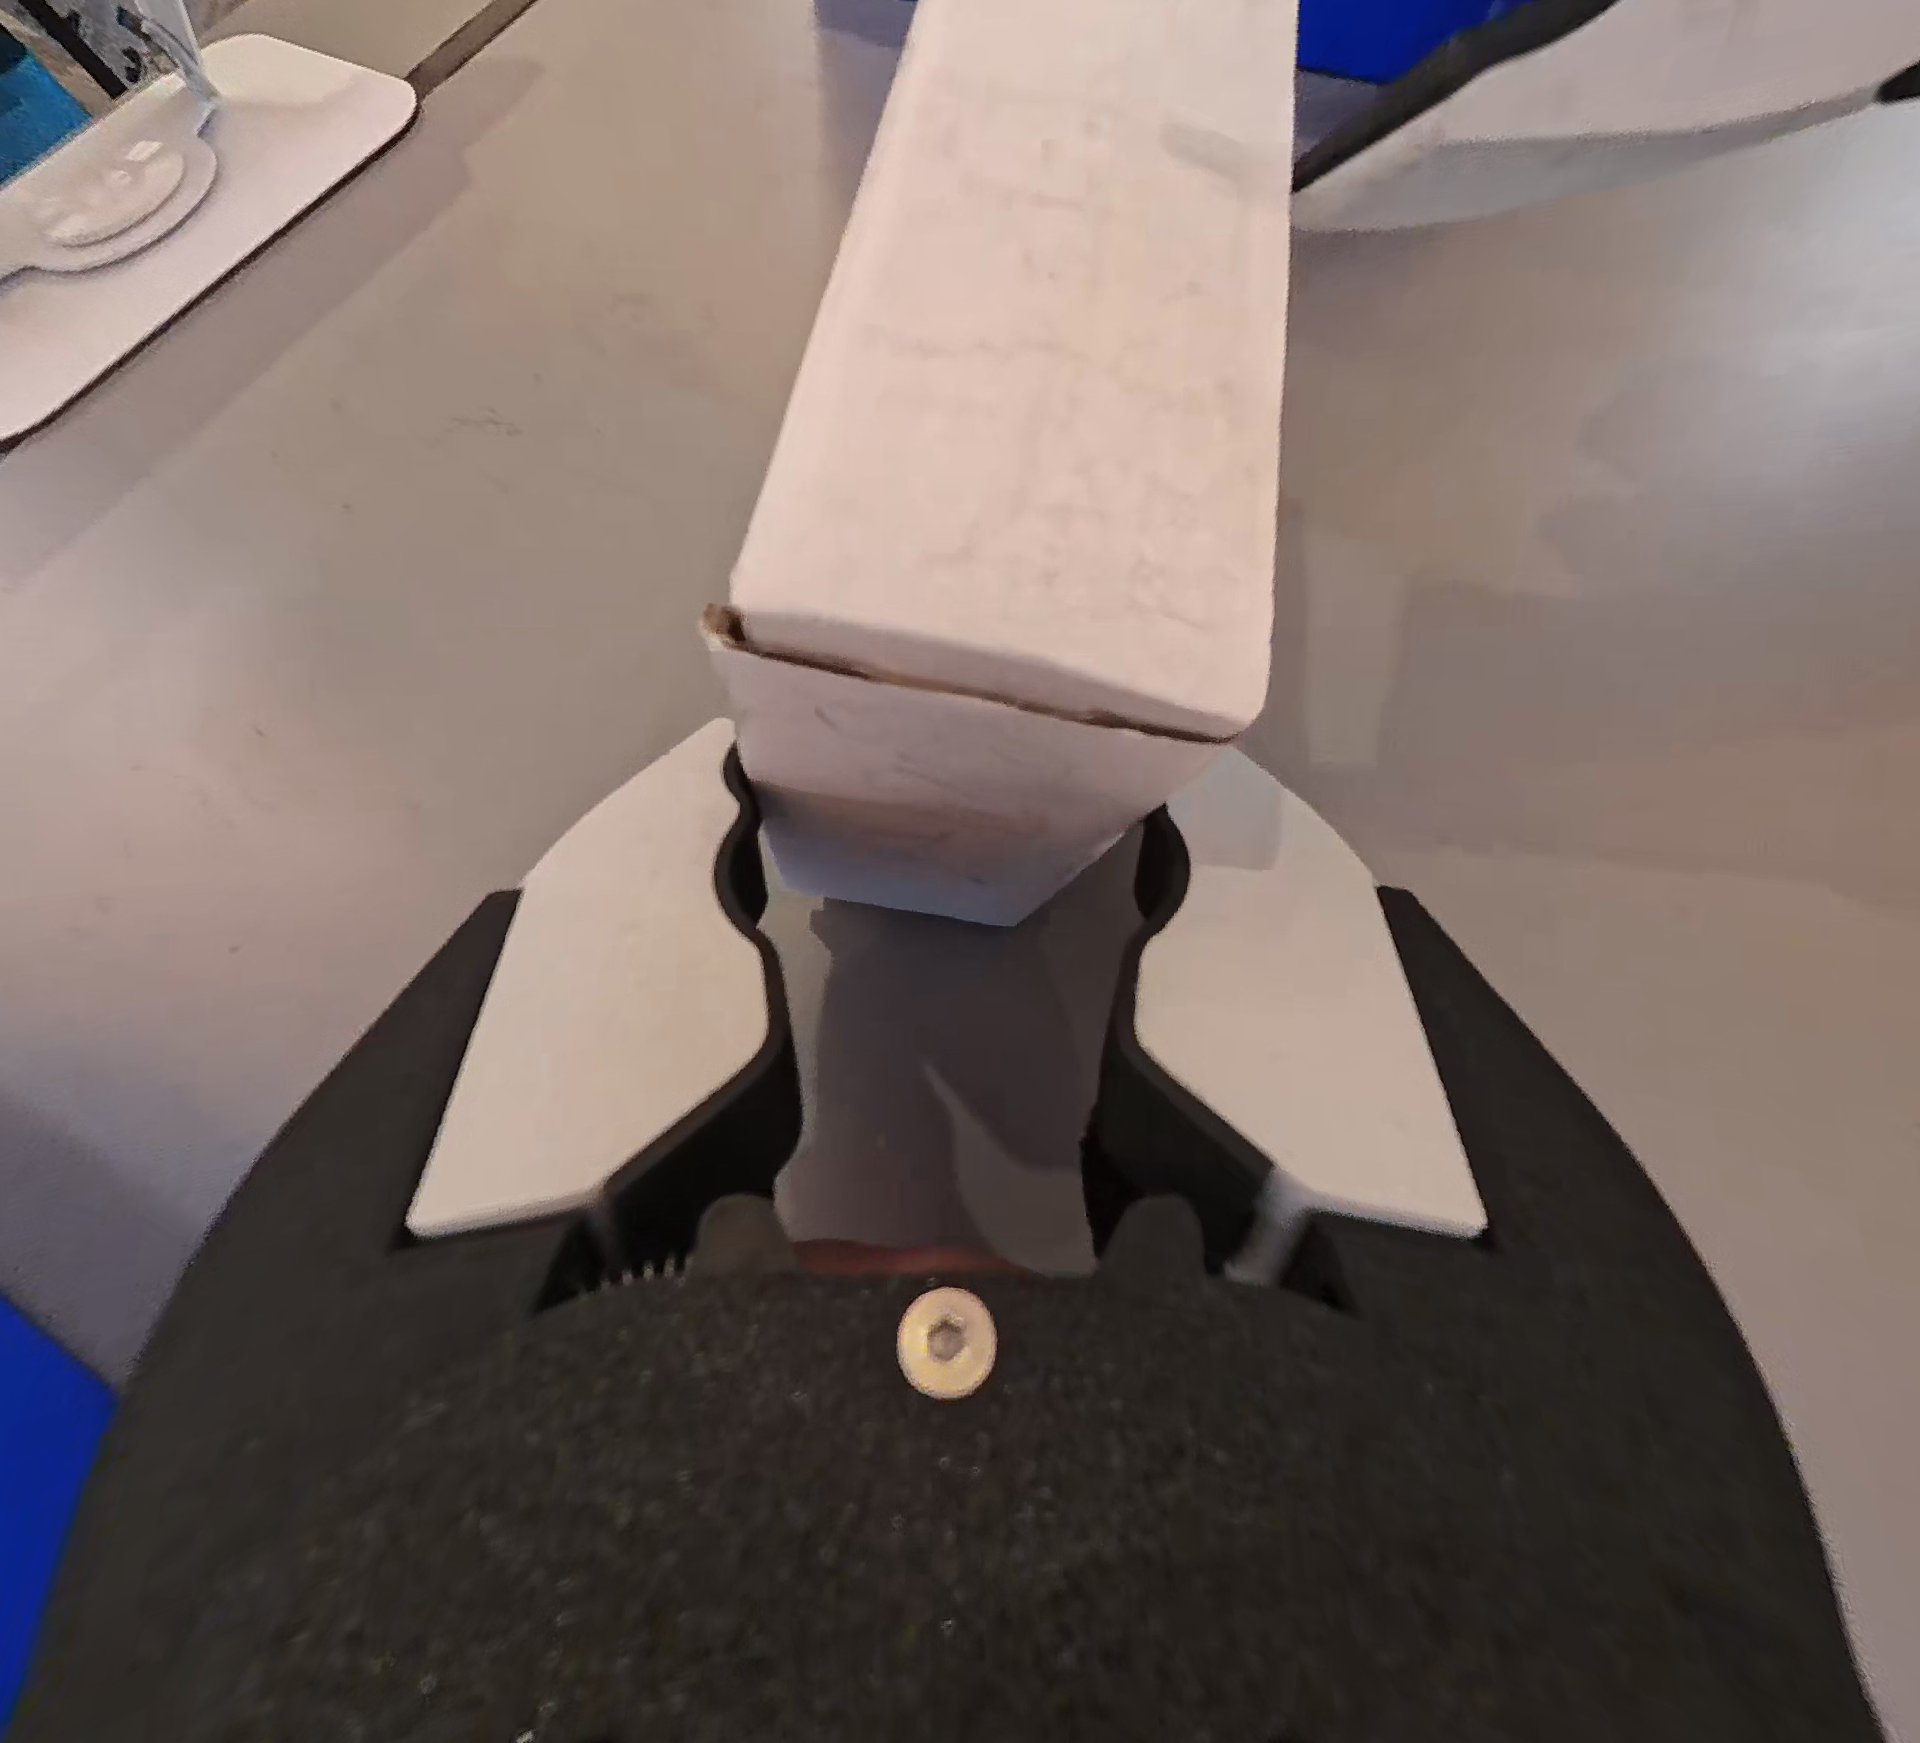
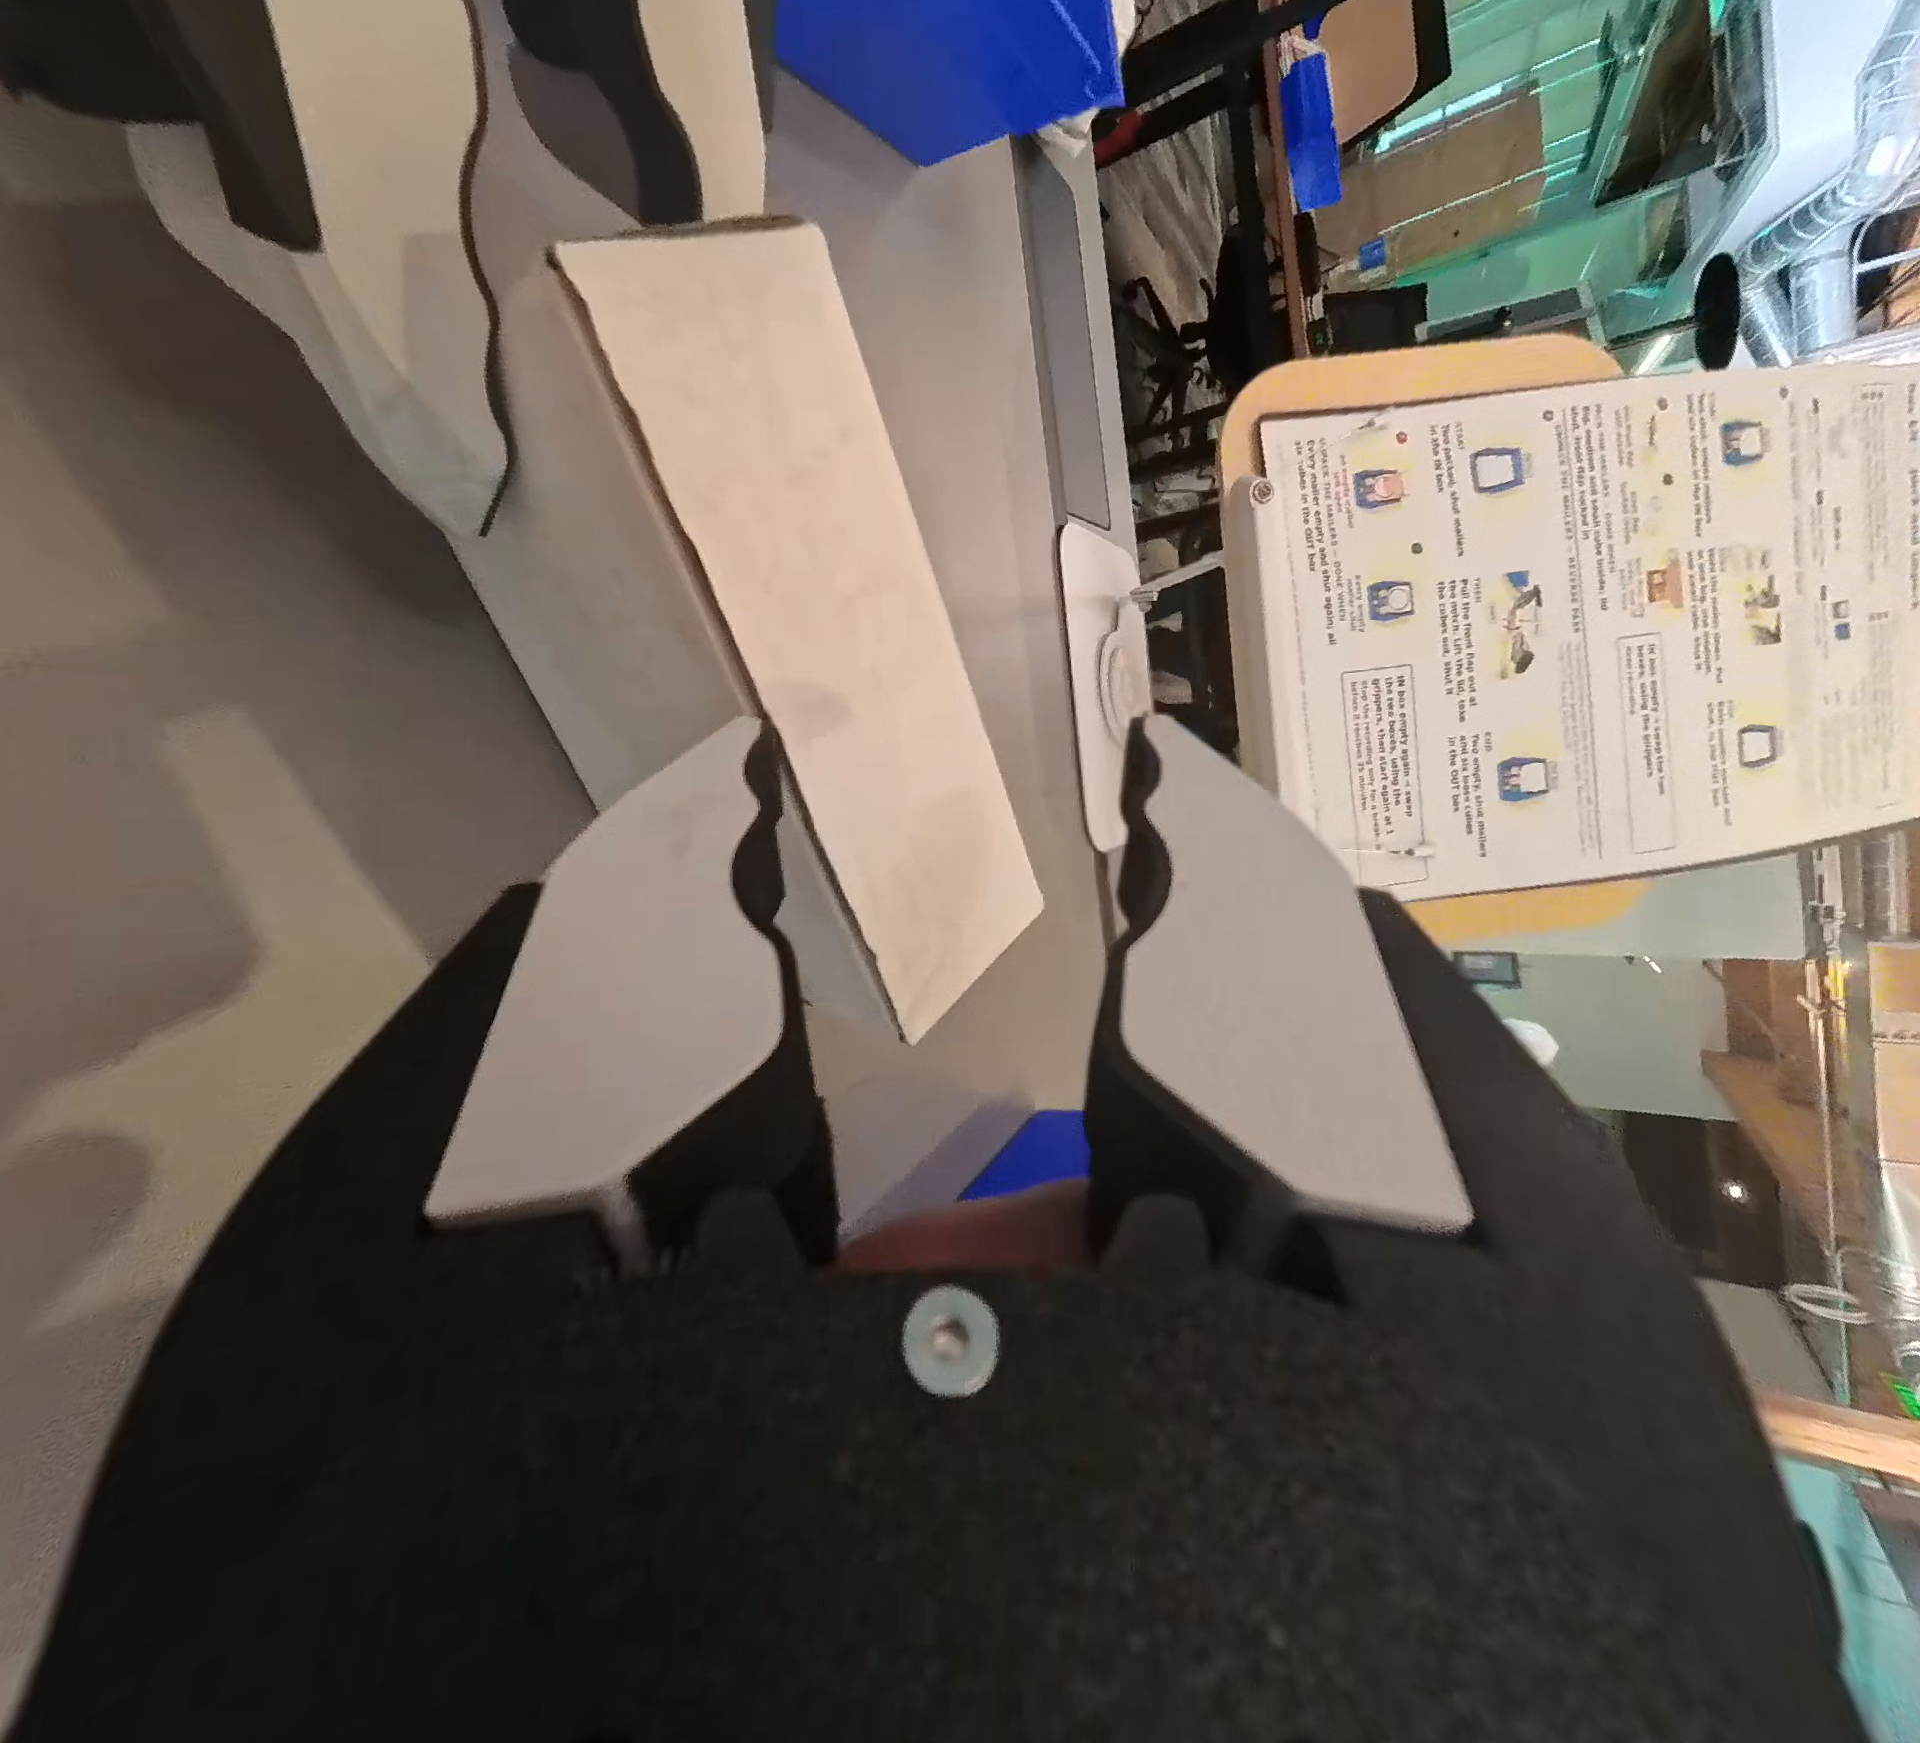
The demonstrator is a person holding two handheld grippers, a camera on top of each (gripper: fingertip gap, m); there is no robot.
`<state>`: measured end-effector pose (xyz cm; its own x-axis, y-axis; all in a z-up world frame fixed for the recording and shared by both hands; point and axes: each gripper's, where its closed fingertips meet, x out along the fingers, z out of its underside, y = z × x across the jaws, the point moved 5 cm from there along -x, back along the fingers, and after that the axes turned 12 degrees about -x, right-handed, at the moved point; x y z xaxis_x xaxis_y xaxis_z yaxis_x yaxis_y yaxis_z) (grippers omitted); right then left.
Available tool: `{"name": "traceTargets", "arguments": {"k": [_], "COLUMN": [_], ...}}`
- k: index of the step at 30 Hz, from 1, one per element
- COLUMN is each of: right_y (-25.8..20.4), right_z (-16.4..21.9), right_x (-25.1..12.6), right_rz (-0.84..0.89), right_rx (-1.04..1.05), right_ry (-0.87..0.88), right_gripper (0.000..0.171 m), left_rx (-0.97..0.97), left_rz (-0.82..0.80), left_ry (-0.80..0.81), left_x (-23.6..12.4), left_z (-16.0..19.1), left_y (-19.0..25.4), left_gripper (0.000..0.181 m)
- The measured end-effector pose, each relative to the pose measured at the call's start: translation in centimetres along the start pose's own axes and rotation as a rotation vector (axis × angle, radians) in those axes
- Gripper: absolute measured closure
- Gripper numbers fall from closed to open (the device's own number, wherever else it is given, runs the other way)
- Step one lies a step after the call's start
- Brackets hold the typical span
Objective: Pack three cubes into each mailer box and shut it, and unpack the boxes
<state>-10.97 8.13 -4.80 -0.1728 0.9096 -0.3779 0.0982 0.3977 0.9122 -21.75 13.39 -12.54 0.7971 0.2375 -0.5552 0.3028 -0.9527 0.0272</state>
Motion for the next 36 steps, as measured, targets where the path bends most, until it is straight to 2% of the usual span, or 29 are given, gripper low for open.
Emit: {"name": "traceTargets", "arguments": {"k": [3,6,11,17,23,26,32,36], "right_y": [0.1,0.5,0.3,0.4,-0.7,-1.4,-1.7,-1.5], "right_z": [-0.1,-0.4,-1.3,-1.6,-1.3,-1.4,-1.1,-0.7], "right_x": [0.2,0.0,-0.1,0.1,0.5,0.5,1.4,1.6], "right_rz": [0.016,0.017,0.028,0.057,0.209,0.225,0.192,0.191], "right_rx": [-0.062,-0.111,-0.298,-0.333,-0.368,-0.365,-0.286,-0.273], "right_ry": [-0.027,-0.04,-0.058,-0.042,0.026,0.114,0.142,0.088], "right_gripper": [0.112,0.104,0.103,0.102,0.131,0.144,0.167,0.165], "left_rx": [0.025,0.064,0.11,0.137,0.171,0.215,0.233,0.306], "left_rz": [-0.012,-0.03,-0.043,-0.055,-0.056,-0.067,-0.083,-0.149], "left_ry": [-0.015,-0.013,-0.007,-0.005,0.021,-0.003,0.021,0.03], "left_x": [0.1,0.0,-0.1,-0.4,-1.0,-0.6,-0.8,-0.8], "left_z": [0.2,0.3,0.4,0.5,-0.1,0.1,-0.2,-0.5], "left_y": [0.0,0.3,0.4,0.4,0.7,1.1,1.0,0.9], "left_gripper": [0.115,0.117,0.117,0.117,0.118,0.118,0.119,0.12]}}
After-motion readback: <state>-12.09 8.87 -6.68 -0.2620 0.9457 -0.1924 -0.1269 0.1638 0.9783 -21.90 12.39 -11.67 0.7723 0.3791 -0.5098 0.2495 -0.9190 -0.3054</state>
